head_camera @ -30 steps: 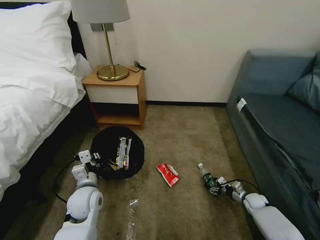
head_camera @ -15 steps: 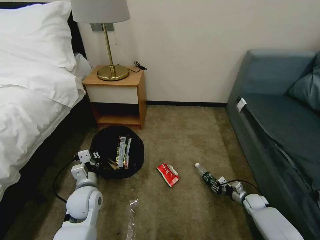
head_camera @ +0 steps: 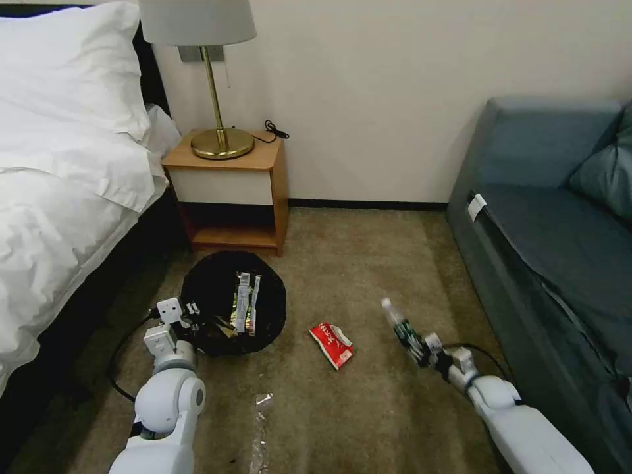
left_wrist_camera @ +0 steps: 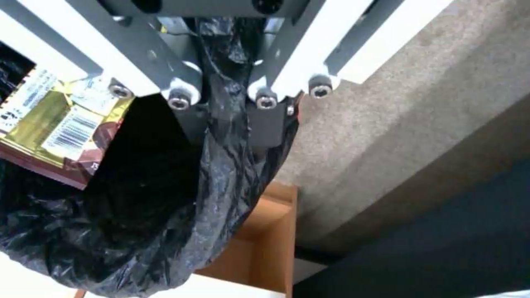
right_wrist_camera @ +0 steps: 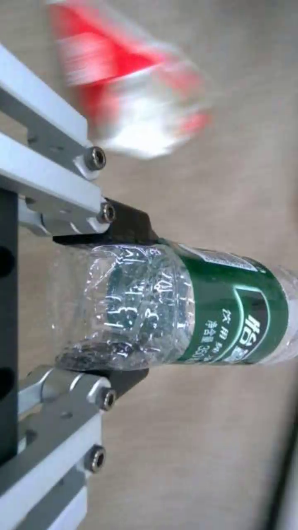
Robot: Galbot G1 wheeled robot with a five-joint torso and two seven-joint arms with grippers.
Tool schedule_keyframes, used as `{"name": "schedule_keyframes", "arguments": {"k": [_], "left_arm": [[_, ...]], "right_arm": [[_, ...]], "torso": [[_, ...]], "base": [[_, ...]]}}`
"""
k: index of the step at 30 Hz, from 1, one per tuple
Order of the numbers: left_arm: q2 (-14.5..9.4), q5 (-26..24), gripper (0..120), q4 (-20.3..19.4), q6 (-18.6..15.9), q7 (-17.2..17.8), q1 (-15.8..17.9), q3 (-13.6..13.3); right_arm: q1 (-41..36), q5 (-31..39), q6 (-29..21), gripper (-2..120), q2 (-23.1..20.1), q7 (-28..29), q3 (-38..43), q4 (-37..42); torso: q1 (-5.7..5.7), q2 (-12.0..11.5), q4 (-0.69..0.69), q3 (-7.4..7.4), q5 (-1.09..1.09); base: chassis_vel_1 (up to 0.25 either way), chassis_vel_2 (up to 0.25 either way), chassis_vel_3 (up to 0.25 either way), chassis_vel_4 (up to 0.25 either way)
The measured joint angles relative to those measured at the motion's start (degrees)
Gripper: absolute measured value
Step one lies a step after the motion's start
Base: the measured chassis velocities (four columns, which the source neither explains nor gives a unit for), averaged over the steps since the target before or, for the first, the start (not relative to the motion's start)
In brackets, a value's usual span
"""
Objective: Pick up the trash bin, then pick up the garbage on the floor and place it into the trash bin.
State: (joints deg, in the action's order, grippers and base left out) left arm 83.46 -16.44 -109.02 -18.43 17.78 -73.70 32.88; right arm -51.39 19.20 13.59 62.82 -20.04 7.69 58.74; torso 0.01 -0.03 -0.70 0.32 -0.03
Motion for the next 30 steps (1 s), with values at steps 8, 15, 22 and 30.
{"name": "schedule_keyframes", "arguments": {"k": [8, 15, 22, 30], "left_arm": [[0.23, -0.27, 4, 1.05, 0.00, 0.00, 1.22, -0.30], [0.27, -0.92, 4, 2.52, -0.01, -0.01, 2.97, -0.33], [0.46, -1.13, 4, 3.01, -0.13, -0.02, 3.80, -0.86], [0.77, -1.31, 4, 2.69, -0.46, 0.35, 3.95, -1.29]], "right_arm": [[8.38, 4.61, -0.12, 31, 5.51, 15.08, -15.36, 13.90], [15.57, 9.97, -4.21, 31, 6.83, 24.94, -27.62, 25.71], [16.43, 10.49, -4.84, 31, 8.05, 26.62, -31.12, 27.12], [16.23, 9.72, -4.86, 31, 10.05, 27.21, -34.74, 24.57]], "torso": [[0.00, 0.00, 0.05, 0.00, 0.00], [0.00, 0.00, 0.01, 0.00, 0.00], [0.00, 0.00, 0.00, 0.00, 0.01], [0.00, 0.00, 0.01, 0.00, 0.02]], "base": [[0.000, 0.000, 0.000, 0.000], [0.000, 0.000, 0.000, 0.000], [0.000, 0.000, 0.000, 0.000], [0.000, 0.000, 0.000, 0.000]]}}
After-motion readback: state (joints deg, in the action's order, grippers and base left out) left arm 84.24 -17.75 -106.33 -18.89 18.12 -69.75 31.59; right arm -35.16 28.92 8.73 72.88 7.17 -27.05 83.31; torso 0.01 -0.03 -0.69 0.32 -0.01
